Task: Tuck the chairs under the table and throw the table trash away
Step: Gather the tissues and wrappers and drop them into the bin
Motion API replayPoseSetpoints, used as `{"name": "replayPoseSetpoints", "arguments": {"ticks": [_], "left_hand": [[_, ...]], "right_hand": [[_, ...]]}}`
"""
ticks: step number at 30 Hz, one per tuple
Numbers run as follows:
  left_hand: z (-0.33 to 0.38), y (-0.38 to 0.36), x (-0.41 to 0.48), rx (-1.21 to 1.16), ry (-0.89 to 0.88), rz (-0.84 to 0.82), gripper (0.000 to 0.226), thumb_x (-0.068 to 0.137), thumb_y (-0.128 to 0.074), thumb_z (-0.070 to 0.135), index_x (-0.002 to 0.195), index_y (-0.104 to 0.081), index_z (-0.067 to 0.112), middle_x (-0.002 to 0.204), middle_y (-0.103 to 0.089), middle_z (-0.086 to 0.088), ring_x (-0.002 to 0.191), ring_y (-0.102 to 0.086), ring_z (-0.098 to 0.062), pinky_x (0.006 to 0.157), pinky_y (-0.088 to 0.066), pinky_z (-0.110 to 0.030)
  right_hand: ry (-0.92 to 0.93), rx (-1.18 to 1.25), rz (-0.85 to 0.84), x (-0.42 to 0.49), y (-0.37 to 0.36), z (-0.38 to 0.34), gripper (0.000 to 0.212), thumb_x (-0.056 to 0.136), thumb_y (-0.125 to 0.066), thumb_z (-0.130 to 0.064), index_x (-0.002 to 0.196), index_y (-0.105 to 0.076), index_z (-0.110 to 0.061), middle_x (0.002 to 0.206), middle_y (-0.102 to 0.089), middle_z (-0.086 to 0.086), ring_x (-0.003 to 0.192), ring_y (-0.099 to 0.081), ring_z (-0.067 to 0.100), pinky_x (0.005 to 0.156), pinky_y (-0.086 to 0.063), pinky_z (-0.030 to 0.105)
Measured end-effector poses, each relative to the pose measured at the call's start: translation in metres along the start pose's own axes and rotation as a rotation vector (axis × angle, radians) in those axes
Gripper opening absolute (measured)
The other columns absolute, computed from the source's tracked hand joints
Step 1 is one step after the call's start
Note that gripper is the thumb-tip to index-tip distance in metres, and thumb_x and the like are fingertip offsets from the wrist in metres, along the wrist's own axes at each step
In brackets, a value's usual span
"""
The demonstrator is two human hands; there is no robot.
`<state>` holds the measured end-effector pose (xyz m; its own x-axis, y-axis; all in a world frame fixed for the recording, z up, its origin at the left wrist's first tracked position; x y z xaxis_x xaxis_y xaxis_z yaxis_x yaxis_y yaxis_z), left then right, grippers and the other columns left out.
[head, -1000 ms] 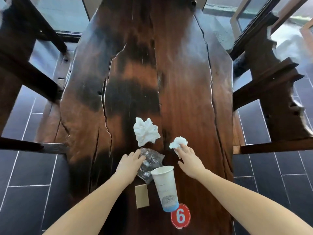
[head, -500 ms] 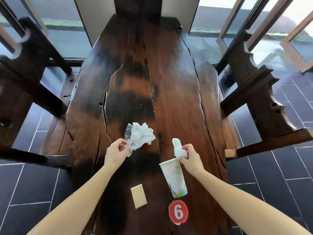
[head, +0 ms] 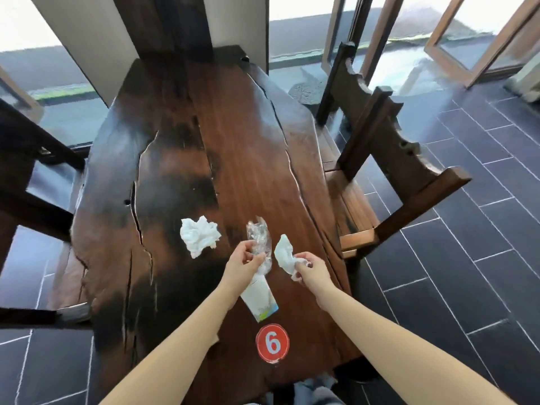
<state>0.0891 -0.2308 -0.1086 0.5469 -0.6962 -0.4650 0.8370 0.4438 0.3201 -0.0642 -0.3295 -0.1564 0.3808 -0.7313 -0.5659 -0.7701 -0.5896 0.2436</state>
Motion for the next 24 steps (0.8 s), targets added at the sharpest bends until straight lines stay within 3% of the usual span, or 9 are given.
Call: {"name": "replayPoseSetpoints", "arguments": {"ticks": [3,6,7,10,12,15,17,21,24], "left_hand": [[0.013,-0.051,-0.005,-0.002,-0.008,-0.144,0.040,0.089,-0.059,0.035,0.124,-0.040,0.027,0.103,-0.054,0.003,0.091,-0.055,-0.011,0.069,-0.047,-0.017],[0.021,-0.123,-0.014,-0.018,0.016,-0.373,0.053,0.084,-0.064,0.041,0.128,-0.038,0.028,0.115,-0.057,-0.006,0.093,-0.060,-0.012,0.071,-0.057,-0.028],[0.022,-0.144,-0.017,-0.034,0.040,-0.422,0.053,0.082,-0.066,0.041,0.126,-0.038,0.029,0.115,-0.057,-0.006,0.092,-0.061,-0.012,0.064,-0.056,-0.024],[0.015,-0.196,-0.026,-0.018,0.101,-0.436,0.041,0.079,-0.070,0.029,0.113,-0.047,0.027,0.100,-0.061,-0.008,0.080,-0.061,-0.013,0.060,-0.050,-0.023],[0.002,-0.225,-0.028,0.078,0.105,-0.407,0.031,0.072,-0.068,0.024,0.099,-0.052,0.025,0.089,-0.061,-0.007,0.076,-0.058,-0.016,0.072,-0.053,-0.034],[-0.017,-0.277,-0.029,0.203,0.085,-0.490,0.028,0.061,-0.064,0.024,0.088,-0.055,0.025,0.081,-0.062,-0.002,0.072,-0.057,-0.015,0.077,-0.055,-0.042],[-0.023,-0.309,-0.022,0.269,0.084,-0.529,0.028,0.058,-0.062,0.025,0.086,-0.057,0.023,0.077,-0.061,0.004,0.068,-0.056,-0.011,0.073,-0.054,-0.035],[-0.045,-0.367,-0.011,0.332,0.109,-0.650,0.022,0.065,-0.064,0.017,0.087,-0.062,0.020,0.072,-0.062,0.004,0.060,-0.056,-0.006,0.058,-0.050,-0.021],[-0.071,-0.401,-0.006,0.258,0.224,-0.685,0.020,0.069,-0.063,0.014,0.089,-0.064,0.014,0.068,-0.061,0.001,0.058,-0.055,-0.008,0.055,-0.048,-0.021]], "right_hand": [[0.020,0.112,0.030,-0.010,0.023,0.000,0.009,0.093,-0.058,-0.019,0.099,-0.064,-0.021,0.091,-0.065,-0.001,0.083,-0.060,0.013,0.065,-0.047,0.020],[-0.068,0.218,-0.017,-0.015,0.053,0.025,0.024,0.093,-0.058,-0.024,0.116,-0.062,-0.019,0.109,-0.068,0.001,0.100,-0.064,0.017,0.089,-0.054,0.037],[-0.110,0.312,-0.041,-0.019,0.065,0.036,0.028,0.094,-0.055,-0.024,0.120,-0.061,-0.018,0.112,-0.069,0.004,0.101,-0.065,0.019,0.091,-0.054,0.041],[-0.198,0.633,-0.113,-0.036,0.107,0.068,0.031,0.098,-0.043,-0.022,0.117,-0.064,-0.012,0.103,-0.072,0.011,0.081,-0.067,0.020,0.075,-0.055,0.033],[-0.241,0.695,-0.118,-0.048,0.132,0.094,0.037,0.099,-0.037,-0.033,0.114,-0.066,-0.014,0.103,-0.072,0.011,0.080,-0.066,0.020,0.080,-0.051,0.034],[-0.230,0.654,0.076,-0.051,0.169,0.145,0.023,0.099,-0.045,-0.022,0.102,-0.065,-0.010,0.103,-0.068,0.017,0.083,-0.064,0.021,0.073,-0.053,0.029],[-0.253,0.633,0.195,-0.049,0.193,0.180,0.013,0.092,-0.052,-0.008,0.099,-0.064,-0.006,0.097,-0.066,0.015,0.082,-0.062,0.016,0.068,-0.051,0.022],[-0.380,0.694,0.210,-0.039,0.214,0.240,0.017,0.091,-0.054,-0.008,0.103,-0.065,-0.012,0.099,-0.068,0.008,0.093,-0.062,0.017,0.077,-0.048,0.026],[-0.415,0.709,0.241,-0.024,0.229,0.282,0.037,0.086,-0.066,-0.017,0.120,-0.052,-0.020,0.115,-0.063,0.006,0.106,-0.061,0.020,0.081,-0.053,0.032]]}}
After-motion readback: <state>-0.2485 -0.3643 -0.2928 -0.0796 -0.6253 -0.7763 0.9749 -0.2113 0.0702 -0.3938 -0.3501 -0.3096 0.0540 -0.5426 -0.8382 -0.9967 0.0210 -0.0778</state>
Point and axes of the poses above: each hand's wrist, its own x-axis towards the middle knuckle, its own y-axis out of the back of the hand, z = x × y, the point moved 8 cm from there along x, towards the middle knuckle
